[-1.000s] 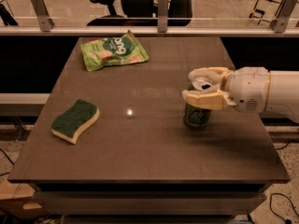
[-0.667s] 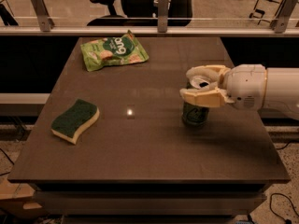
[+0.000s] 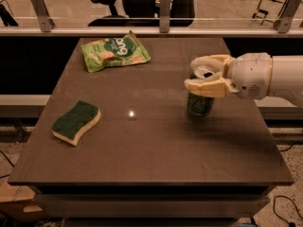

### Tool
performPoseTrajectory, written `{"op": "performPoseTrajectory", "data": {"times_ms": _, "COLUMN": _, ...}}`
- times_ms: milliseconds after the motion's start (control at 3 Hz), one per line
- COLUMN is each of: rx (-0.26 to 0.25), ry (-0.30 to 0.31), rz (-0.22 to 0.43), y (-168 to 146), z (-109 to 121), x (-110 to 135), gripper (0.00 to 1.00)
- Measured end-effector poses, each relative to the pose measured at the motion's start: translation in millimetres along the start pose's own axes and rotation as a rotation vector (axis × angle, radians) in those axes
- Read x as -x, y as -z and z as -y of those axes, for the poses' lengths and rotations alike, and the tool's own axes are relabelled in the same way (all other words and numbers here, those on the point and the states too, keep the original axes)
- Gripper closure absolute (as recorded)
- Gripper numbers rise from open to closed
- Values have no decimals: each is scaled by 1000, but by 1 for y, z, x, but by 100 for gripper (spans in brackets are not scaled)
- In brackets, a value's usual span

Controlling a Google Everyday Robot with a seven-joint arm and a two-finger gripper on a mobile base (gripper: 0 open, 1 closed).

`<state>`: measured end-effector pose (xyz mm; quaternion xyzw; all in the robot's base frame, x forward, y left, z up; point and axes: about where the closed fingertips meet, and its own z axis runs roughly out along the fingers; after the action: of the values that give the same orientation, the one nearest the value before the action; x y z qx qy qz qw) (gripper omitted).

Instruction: Move green can near green rice chip bag

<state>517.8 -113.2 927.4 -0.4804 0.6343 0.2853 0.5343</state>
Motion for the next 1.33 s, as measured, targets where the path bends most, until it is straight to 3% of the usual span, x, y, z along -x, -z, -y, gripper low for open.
{"op": "performPoseTrajectory", "data": {"times_ms": 667, "rx": 0, "ry": 32, "rz": 39, "y": 1, "z": 38, "x": 12, "gripper": 100}}
{"op": "performPoseTrajectory", "data": {"times_ms": 1333, "rx": 19, "ry": 88, "rz": -15, "y": -12, "z": 89, "x": 52, "gripper": 100}}
